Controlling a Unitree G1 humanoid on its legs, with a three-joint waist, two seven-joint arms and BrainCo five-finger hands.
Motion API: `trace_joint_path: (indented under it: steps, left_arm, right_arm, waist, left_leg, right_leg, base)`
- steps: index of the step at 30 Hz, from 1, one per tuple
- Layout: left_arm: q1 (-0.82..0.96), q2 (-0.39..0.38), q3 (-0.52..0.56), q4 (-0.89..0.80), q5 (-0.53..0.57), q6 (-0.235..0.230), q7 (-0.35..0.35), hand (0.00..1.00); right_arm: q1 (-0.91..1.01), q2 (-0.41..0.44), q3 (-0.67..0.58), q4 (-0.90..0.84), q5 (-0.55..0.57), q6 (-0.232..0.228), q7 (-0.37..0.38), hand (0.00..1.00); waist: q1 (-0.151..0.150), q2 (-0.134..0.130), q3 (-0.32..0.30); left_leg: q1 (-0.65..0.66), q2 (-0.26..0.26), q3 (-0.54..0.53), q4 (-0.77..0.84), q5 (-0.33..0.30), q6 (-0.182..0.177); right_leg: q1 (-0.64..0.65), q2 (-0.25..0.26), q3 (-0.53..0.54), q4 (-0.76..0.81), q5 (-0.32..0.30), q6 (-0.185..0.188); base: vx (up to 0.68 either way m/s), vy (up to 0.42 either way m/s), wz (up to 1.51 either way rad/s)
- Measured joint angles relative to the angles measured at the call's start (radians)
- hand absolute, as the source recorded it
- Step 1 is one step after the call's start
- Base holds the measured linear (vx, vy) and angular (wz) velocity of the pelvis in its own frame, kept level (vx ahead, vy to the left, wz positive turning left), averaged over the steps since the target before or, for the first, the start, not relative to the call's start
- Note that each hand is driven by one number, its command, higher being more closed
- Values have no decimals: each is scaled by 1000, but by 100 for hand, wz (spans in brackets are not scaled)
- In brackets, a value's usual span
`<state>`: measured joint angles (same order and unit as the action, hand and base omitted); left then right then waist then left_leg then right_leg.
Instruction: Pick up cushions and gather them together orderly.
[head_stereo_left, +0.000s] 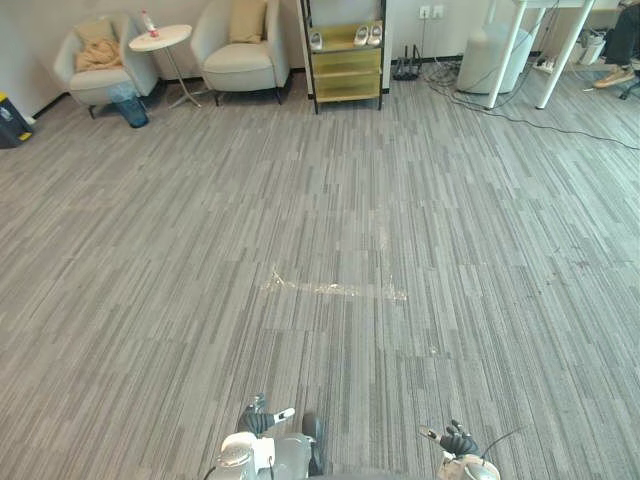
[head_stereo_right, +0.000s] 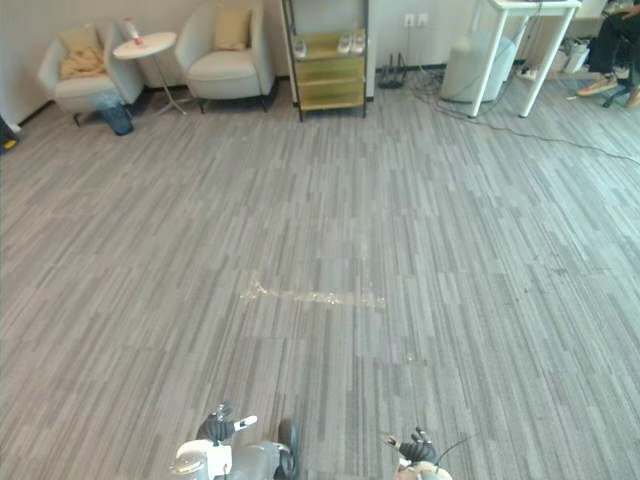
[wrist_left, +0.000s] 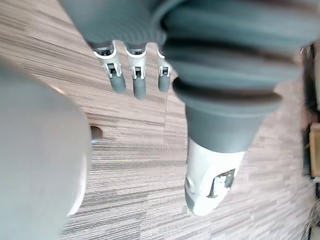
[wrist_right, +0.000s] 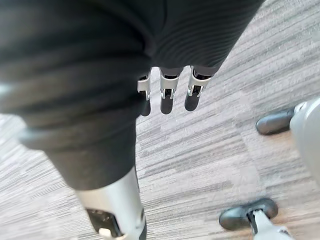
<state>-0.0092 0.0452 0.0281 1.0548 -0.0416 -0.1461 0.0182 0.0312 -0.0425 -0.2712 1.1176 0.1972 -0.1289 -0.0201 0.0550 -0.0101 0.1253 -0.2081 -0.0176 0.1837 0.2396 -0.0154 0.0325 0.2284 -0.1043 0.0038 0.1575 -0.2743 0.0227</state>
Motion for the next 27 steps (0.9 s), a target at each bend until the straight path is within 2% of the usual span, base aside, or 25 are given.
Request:
trace_joint_path:
  steps: [1, 3, 4, 5, 6, 7, 8, 9, 10, 11, 12, 13, 14, 15, 16, 17, 18, 19, 20, 21, 22, 23, 24, 25, 27]
  left_arm:
    - [-1, 2, -8, 0, 0, 0, -1, 0]
    - [-3, 6, -9, 3, 0, 1, -1, 0]
    - [-13, 16, -22, 24, 0, 7, -1, 0]
    - [-14, 16, -29, 40, 0, 9, -1, 0]
    - [-13, 14, -31, 45, 0, 10, -1, 0]
    - [-19, 12, -47, 49, 0, 11, -1, 0]
    - [-18, 12, -49, 56, -1, 10, -1, 0]
    - [-23, 11, -48, 61, -1, 11, 0, 0]
    - [-32, 10, -49, 61, -1, 10, 0, 0]
    - [-38, 6, -50, 62, 0, 11, -1, 0]
    - [-39, 4, -48, 62, 1, 11, 0, 0]
    - [-37, 3, -47, 63, 1, 12, 0, 0]
    - [-31, 0, -37, 64, 1, 18, 0, 0]
    - [-28, -15, -11, 65, 1, 24, 1, 0]
    - [-27, -22, -4, 66, 1, 24, 2, 0]
    - [-16, -39, 4, 74, 1, 23, 0, 0]
    - [-11, -62, 18, 76, 1, 23, -1, 0]
    - [-8, -71, 27, 71, 2, 22, -1, 0]
    - [-13, -72, 37, 63, 1, 23, -1, 0]
    - [-15, -74, 45, 56, 1, 25, -1, 0]
    - [-14, -76, 48, 49, 0, 24, -2, 0]
    - [-15, -76, 50, 36, -1, 24, -3, 0]
    - [-16, -74, 48, 26, -1, 21, -3, 0]
    - [-16, -71, 30, 15, -1, 17, -1, 0]
    - [-17, -69, 17, 12, -1, 9, -1, 0]
  right_arm:
    - [7, 3, 0, 0, -1, 1, 1, 0]
    - [9, 6, -1, 3, -2, 1, 3, 0]
    - [6, 7, -1, -2, -3, 0, 4, 0]
    - [13, 4, -1, -3, -3, 0, 4, 0]
    - [17, 4, -4, -10, -2, -1, 6, 0]
    - [26, -4, -4, -30, -3, -2, 5, 0]
    - [29, -3, -6, -38, -3, -6, 8, 0]
    - [27, 1, -12, -40, -3, -10, 10, 0]
    - [27, 2, -17, -40, -3, -10, 11, 0]
    - [24, 1, -33, -41, -2, -12, 12, 0]
    - [17, 1, -42, -40, -2, -15, 10, 0]
    - [17, 2, -42, -41, -1, -16, 11, 0]
    - [18, 1, -44, -43, 0, -17, 10, 0]
    - [17, -10, -44, -45, -1, -17, 10, 0]
    - [15, -18, -45, -46, -1, -17, 10, 0]
    - [7, -26, -52, -43, -2, -17, 11, 0]
    - [4, -27, -67, -41, -1, -16, 11, 0]
    - [4, -28, -73, -44, -1, -17, 12, 0]
    - [5, -30, -67, -44, -2, -14, 13, 0]
    - [11, -28, -37, -47, 0, -13, 11, 0]
    - [10, -34, -5, -52, -1, -9, 10, 0]
    - [9, -35, 9, -46, -1, -5, 10, 0]
    - [4, -32, 8, -37, 0, -3, 10, 0]
    - [-5, -32, 3, -32, 2, -3, 8, 0]
    - [-12, -36, -3, -30, 2, -3, 6, 0]
  waist:
    - [5, -3, -2]
    - [7, -13, 3]
    - [2, -16, 14]
    - [-7, -14, 20]
    - [-12, -12, 21]
    - [-14, 3, 30]
    - [-16, 5, 30]
    - [-18, 3, 30]
    - [-19, 3, 30]
    - [-23, 8, 31]
    - [-28, 0, 34]
    - [-29, -3, 39]
    - [-31, -6, 43]
    - [-44, 10, 38]
    - [-46, 30, 31]
    - [-41, 72, 18]
    - [-41, 91, 9]
    - [-45, 96, 3]
    - [-51, 98, 3]
    - [-50, 100, 6]
    - [-44, 94, 16]
    - [-39, 88, 22]
    - [-28, 76, 28]
    - [-11, 71, 29]
    - [-4, 72, 29]
  left_leg:
    - [6, 1, 5, 34, -35, 3]
    - [76, -1, 23, 34, -93, 9]
    - [166, -7, 22, 5, -133, 9]
    - [229, -8, 13, -15, -144, 9]
    - [265, -8, 9, -30, -147, 9]
    - [364, 1, 1, -101, -147, 9]
    - [402, 13, -6, -136, -147, 9]
    - [426, 30, -19, -153, -147, 9]
    - [430, 36, -29, -157, -151, 6]
    - [438, 52, -52, -161, -173, -7]
    - [440, 63, -85, -162, -205, -32]
    - [449, 64, -90, -161, -216, -40]
    - [477, 67, -114, -158, -257, -61]
    - [509, 91, -132, -152, -297, -69]
    - [525, 112, -142, -150, -314, -65]
    - [536, 137, -147, -113, -315, -60]
    - [503, 157, -152, -32, -300, -69]
    - [456, 166, -167, 69, -287, -90]
    - [367, 171, -187, 269, -233, -121]
    - [285, 190, -187, 450, -128, -150]
    - [213, 226, -151, 612, -102, -141]
    - [164, 242, -105, 692, -144, -123]
    - [125, 238, -58, 698, -199, -111]
    - [89, 215, 1, 619, -240, -99]
    - [46, 171, 31, 459, -253, -93]
  right_leg:
    - [-22, 1, 21, 83, 1, 2]
    - [-122, 0, 41, 384, 23, 104]
    - [-251, -10, 57, 698, 93, 229]
    - [-291, -24, 24, 800, 77, 198]
    - [-311, -32, -1, 826, 63, 174]
    - [-353, -51, -79, 804, 17, 101]
    - [-373, -54, -135, 723, -3, 68]
    - [-401, -52, -195, 576, -8, 55]
    - [-418, -50, -212, 520, -5, 52]
    - [-451, -36, -219, 379, 30, 51]
    - [-474, -26, -194, 141, 137, 51]
    - [-476, -30, -181, 77, 172, 48]
    - [-475, -34, -139, -9, 255, 62]
    - [-471, -18, -130, 40, 332, 61]
    - [-477, -1, -134, 87, 332, 60]
    - [-492, 23, -150, 165, 257, 29]
    - [-486, 33, -159, 191, 224, 3]
    - [-474, 36, -170, 200, 208, -2]
    - [-439, 34, -193, 199, 177, -13]
    - [-385, 40, -208, 169, 153, -25]
    - [-313, 60, -206, 123, 135, -46]
    - [-251, 66, -207, 88, 125, -52]
    - [-183, 63, -208, 51, 122, -56]
    - [-124, 54, -205, 16, 124, -52]
    - [-84, 43, -193, -18, 121, -47]
  base:
    - [660, 188, -13]
    - [550, 170, -22]
    - [461, 97, -8]
    - [451, 81, 0]
    - [439, 47, 12]
    - [338, 17, 13]
    - [452, -32, 27]
    - [280, -43, 33]
    - [446, -144, 47]
    - [407, -197, 65]
    - [495, -255, 68]
    - [422, -275, 71]
    - [453, -318, 52]
    - [469, -323, 49]
    - [623, -330, 28]
    - [539, -249, 10]
    - [625, -316, 10]
    - [487, -298, 22]
    - [472, -302, 35]
    - [482, -260, 39]
    - [482, -211, 29]
    - [586, -221, 15]
    - [564, -178, -13]
    - [470, -119, -30]
    - [344, -27, -36]
